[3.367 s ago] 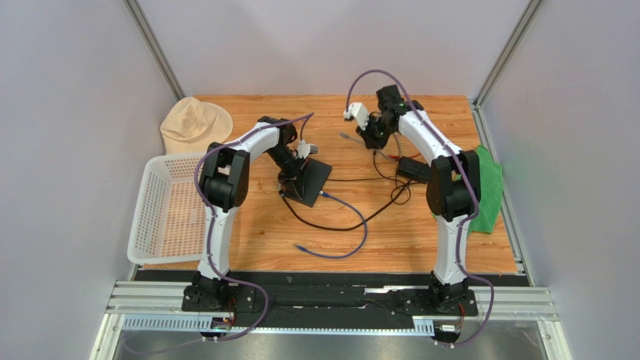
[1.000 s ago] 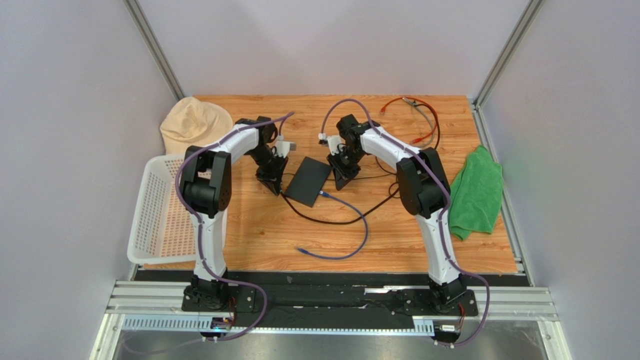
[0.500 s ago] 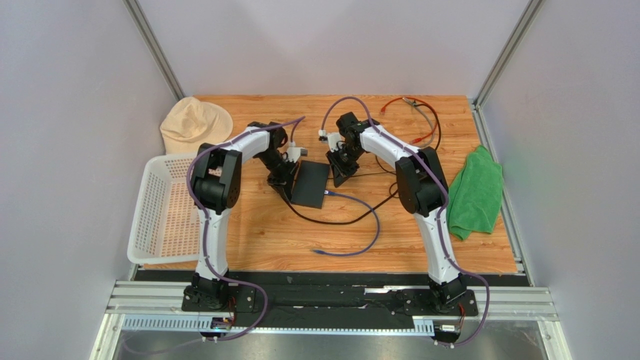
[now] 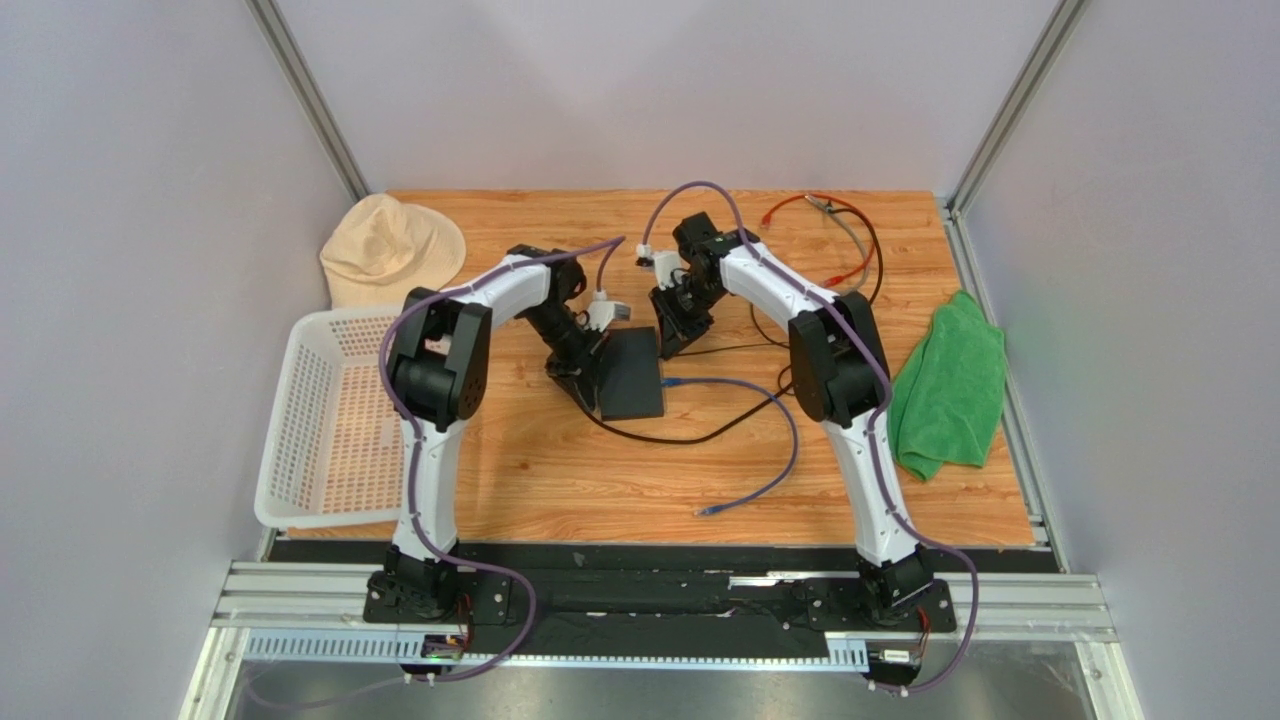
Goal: Pull the plug from the switch port
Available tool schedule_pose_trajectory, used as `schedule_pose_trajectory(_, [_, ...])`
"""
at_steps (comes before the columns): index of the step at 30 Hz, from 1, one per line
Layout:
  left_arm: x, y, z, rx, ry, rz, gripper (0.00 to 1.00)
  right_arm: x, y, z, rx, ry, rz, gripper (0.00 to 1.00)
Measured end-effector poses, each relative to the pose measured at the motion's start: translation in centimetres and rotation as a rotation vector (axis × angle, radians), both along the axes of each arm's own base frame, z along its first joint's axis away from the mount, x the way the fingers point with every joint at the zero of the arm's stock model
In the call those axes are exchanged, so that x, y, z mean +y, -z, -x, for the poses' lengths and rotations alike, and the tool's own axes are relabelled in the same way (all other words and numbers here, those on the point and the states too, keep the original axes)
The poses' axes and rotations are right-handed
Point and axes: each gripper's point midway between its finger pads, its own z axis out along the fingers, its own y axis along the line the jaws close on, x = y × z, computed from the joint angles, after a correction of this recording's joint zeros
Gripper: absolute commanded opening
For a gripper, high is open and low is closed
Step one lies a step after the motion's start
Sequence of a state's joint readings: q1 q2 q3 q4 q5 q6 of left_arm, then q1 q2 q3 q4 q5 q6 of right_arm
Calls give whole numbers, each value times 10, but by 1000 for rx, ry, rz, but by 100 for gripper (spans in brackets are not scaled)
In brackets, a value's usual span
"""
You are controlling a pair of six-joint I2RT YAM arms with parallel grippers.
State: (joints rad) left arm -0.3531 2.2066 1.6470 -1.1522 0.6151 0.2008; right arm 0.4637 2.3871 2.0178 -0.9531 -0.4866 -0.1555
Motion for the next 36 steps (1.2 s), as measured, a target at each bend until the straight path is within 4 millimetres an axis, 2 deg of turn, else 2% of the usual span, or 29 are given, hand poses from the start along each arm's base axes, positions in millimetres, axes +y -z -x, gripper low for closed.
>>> schedule_pose_trajectory(2, [1,-9,3,8,6,33,14,-6,-2,-4,0,13,-9,14])
schedule_pose_trajectory(4, [-1,-23,3,1,13,84,16,-15,-8,-11,-1,36,-28,40])
schedule_pose_trajectory(5, [-3,-28,2,-7,15,107,17,-21,-12,-15,2,50,-42,48])
schedule_pose_trajectory(7, [-8,-39,-1,-28,12,157,21,-30,-22,-19,8,68,-77,85])
schedule_pose_trajectory(8, [-10,-43,-2,-34,9,174,22,-34,-29,-20,12,70,-99,100])
schedule_pose_trajectory(12, [-20,-55,-11,-56,-6,224,28,-47,-62,-11,30,34,-192,99])
schedule_pose_trajectory(14, [-24,-61,-18,-70,-13,238,28,-46,-77,1,50,-8,-241,93])
schedule_pose_trajectory(15, [-26,-62,-20,-73,-16,242,27,-44,-82,7,64,-27,-265,85])
schedule_pose_trajectory(17, [-30,-63,-27,-76,-22,255,24,-36,-88,18,98,-57,-308,78])
schedule_pose_trajectory(21, [-32,-44,-31,-31,-36,236,17,-25,-81,30,191,-61,-353,75])
schedule_pose_trajectory(26, [-25,-15,-27,32,-55,164,14,-22,-65,35,247,-54,-349,68])
schedule_pose_trajectory(30, [-24,-12,-22,74,-72,144,12,-23,-57,35,260,-56,-344,61])
schedule_pose_trajectory(36, [-28,-10,-13,95,-59,110,10,-24,-36,36,291,-64,-329,60])
